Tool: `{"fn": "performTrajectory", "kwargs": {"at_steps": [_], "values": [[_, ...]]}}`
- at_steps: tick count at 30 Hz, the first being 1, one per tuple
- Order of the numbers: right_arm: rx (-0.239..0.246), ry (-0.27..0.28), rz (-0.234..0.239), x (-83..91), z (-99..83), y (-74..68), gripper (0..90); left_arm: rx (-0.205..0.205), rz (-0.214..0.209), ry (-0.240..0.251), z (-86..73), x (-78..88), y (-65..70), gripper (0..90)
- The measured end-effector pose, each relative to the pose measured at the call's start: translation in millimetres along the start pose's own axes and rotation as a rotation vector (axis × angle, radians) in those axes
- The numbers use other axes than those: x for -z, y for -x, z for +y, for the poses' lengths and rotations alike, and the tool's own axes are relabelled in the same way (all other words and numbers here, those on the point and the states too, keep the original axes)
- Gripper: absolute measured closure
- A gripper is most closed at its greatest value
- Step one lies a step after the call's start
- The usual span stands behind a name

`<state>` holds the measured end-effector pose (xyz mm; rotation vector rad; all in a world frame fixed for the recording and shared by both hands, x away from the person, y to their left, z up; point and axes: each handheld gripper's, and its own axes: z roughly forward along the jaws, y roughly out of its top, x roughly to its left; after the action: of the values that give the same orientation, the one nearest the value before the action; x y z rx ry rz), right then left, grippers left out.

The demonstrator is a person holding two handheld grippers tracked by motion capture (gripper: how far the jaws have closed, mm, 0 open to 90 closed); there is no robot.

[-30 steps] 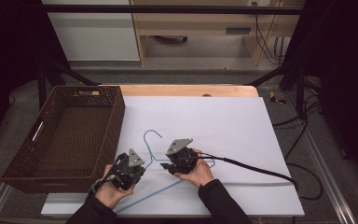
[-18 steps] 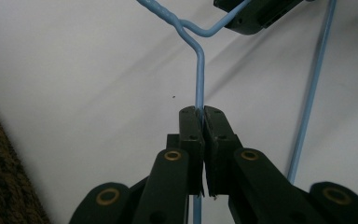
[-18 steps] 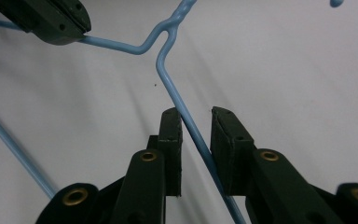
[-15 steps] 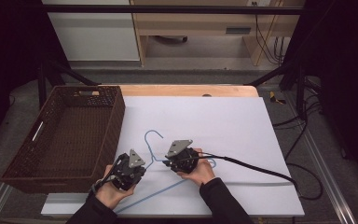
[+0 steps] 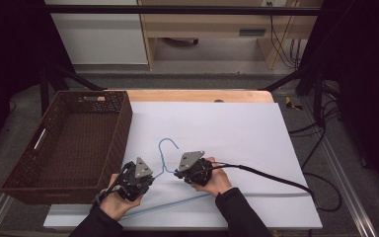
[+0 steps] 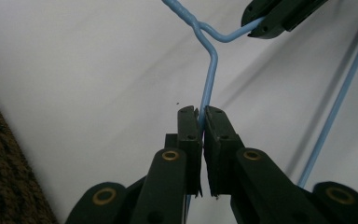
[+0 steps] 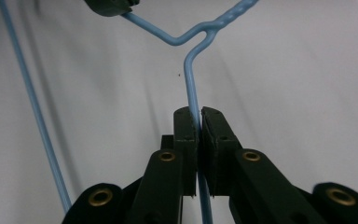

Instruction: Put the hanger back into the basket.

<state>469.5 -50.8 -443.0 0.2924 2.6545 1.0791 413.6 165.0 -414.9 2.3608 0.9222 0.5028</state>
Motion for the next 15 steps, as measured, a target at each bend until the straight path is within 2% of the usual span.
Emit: {"fn": "performTrajectory", "kwargs": {"at_steps": [1, 7, 8, 9, 11, 15], "values": [[0.013, 0.002, 0.018, 1.5, -0.2, -1.3, 87.0, 0.0, 0.008, 0.007, -0.1, 0.2, -0.5, 84.9], [0.035, 0.009, 0.029, 5.5, -0.1, -3.0, 87.3, 0.005, -0.03, 0.024, -0.2, 0.5, -4.1, 81.5], [0.035, 0.01, 0.034, 6.9, 0.4, -3.1, 87.4, 0.003, -0.027, 0.036, 0.0, 0.4, -3.7, 77.0], [0.037, 0.007, 0.036, 9.3, 1.0, -3.7, 87.4, -0.021, -0.026, 0.042, 1.2, 1.2, -2.8, 70.1], [0.048, 0.007, 0.036, 11.8, 1.4, -3.5, 87.4, -0.03, -0.023, 0.043, 2.4, 1.0, -2.4, 62.8], [0.059, 0.011, 0.03, 16.1, 2.9, -4.1, 87.4, -0.063, -0.032, 0.03, 6.2, -0.5, -0.6, 57.6]]}}
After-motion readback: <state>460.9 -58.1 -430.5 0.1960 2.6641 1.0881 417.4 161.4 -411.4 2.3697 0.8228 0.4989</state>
